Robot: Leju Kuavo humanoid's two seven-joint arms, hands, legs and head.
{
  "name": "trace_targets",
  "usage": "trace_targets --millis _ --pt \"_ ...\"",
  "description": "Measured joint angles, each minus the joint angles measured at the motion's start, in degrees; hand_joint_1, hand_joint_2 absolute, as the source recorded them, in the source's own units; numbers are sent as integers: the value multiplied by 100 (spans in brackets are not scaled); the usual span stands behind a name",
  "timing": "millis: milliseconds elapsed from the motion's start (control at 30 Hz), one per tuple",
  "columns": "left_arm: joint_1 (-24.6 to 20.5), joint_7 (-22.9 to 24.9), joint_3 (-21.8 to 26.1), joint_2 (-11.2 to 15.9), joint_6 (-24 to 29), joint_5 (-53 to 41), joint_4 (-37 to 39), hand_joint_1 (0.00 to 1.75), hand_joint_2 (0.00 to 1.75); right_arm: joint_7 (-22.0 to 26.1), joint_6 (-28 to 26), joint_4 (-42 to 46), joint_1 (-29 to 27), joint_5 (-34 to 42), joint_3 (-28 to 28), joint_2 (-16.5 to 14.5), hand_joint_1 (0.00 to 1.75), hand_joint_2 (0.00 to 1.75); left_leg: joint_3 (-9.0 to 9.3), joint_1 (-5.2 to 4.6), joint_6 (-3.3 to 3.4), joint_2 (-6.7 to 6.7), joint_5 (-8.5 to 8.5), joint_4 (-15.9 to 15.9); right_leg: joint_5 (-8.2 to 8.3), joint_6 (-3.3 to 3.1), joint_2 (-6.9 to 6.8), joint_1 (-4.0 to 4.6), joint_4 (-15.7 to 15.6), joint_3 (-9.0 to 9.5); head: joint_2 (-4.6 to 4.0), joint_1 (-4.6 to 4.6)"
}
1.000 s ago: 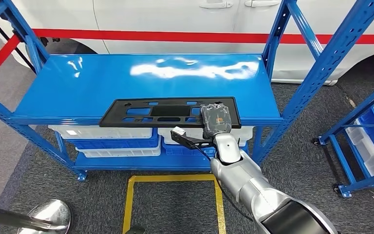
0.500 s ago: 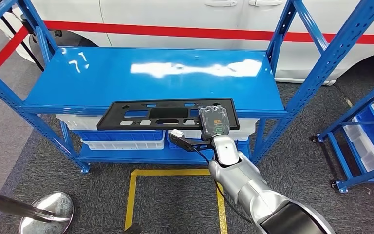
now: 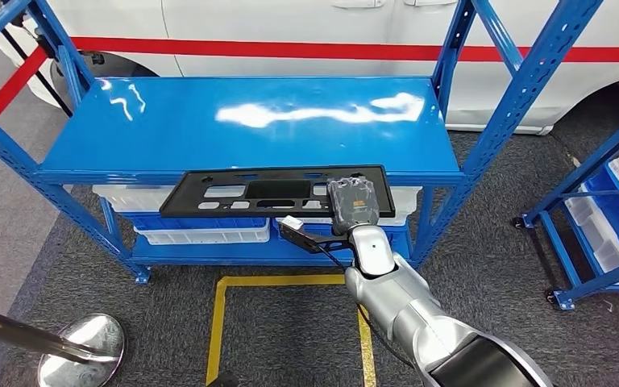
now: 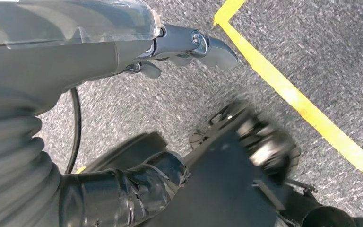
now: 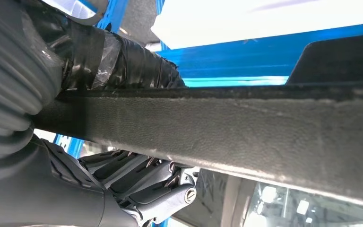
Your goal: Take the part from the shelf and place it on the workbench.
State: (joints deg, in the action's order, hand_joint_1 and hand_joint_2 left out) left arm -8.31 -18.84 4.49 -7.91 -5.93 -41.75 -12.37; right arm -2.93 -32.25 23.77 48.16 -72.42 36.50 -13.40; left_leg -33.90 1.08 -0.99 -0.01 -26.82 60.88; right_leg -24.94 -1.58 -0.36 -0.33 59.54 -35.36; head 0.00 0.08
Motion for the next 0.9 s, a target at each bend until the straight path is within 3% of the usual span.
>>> trace_targets --millis 33,133,167,233,300,333,367,400,467,533,633,700,767,833,867,900 --pt "0 -2 0 0 0 -3 0 0 175 0 -1 1 -3 3 0 -2 175 175 75 -12 28 -5 21 -159 10 35 3 9 10 -16 0 1" --pt "15 -9 -1 4 -1 -13 0 0 175 2 -5 1 -19 14 0 -3 175 175 53 -21 137 -9 67 -210 45 136 7 9 3 -47 0 2" --pt "16 -12 -1 5 0 -15 0 0 175 2 -8 1 -22 18 0 -1 175 175 47 -12 184 -5 97 -231 -12 165 10 3 60 -75 0 3" --pt "8 -17 -1 6 1 -15 0 0 175 6 -12 0 -27 27 0 4 175 175 24 6 265 7 151 -271 -324 212 20 -8 496 -262 0 5" --pt "8 -20 -1 7 1 -15 0 0 175 13 -15 -1 -52 36 0 8 175 175 -20 -4 297 9 174 -266 -721 243 27 -8 1268 -586 0 6" --pt "13 -20 -1 8 1 -16 0 0 175 15 -15 -2 -75 40 0 11 175 175 -38 -9 303 8 183 -261 -816 249 27 -8 1549 -696 0 7" --pt "19 -20 -1 8 1 -16 0 0 175 15 -16 -2 -99 45 0 17 175 175 -52 -13 306 5 190 -255 -809 244 27 -7 1644 -716 0 6" --pt "23 -20 -1 8 0 -15 0 0 175 15 -17 -2 -116 50 0 22 175 175 -59 -17 305 0 195 -248 -692 228 27 -5 1499 -618 0 7" --pt "23 -20 -1 7 -1 -5 0 0 175 16 -20 -2 -126 58 -1 27 175 175 -67 -26 295 -6 200 -235 -335 159 30 11 722 -193 0 6" --pt "16 -20 -1 4 -1 4 0 0 175 17 -31 -2 -118 72 -1 27 175 175 -98 -44 254 -5 217 -220 -146 93 32 45 104 102 0 4" --pt "14 -20 1 3 0 5 0 0 175 19 -46 -2 -126 92 -2 28 175 175 -131 -53 163 -6 259 -239 -105 43 34 53 -43 128 0 5" --pt "15 -20 2 9 1 8 0 0 175 19 -54 -1 -128 101 -2 27 175 175 -198 -57 108 -9 124 -97 -42 -24 24 9 -113 137 0 0" --pt "15 -19 2 19 2 11 0 0 175 27 -67 -1 -127 107 -2 25 175 175 -434 -43 56 -8 -243 482 3 -72 11 -12 -149 125 0 -4" --pt "22 -18 2 23 2 11 0 0 175 34 -76 -2 -141 111 -2 25 175 175 -713 -26 12 -7 -558 1198 13 -80 4 -9 -129 93 0 -4" --pt "28 -17 2 25 2 11 0 0 175 35 -77 -2 -152 113 -2 26 175 175 -760 -17 -3 -6 -582 1355 15 -80 2 -8 -112 75 0 -4" --pt "31 -17 2 28 2 11 0 0 175 35 -78 -2 -160 113 -2 27 175 175 -700 -7 -11 -5 -502 1290 16 -77 3 -9 -91 58 0 -4"
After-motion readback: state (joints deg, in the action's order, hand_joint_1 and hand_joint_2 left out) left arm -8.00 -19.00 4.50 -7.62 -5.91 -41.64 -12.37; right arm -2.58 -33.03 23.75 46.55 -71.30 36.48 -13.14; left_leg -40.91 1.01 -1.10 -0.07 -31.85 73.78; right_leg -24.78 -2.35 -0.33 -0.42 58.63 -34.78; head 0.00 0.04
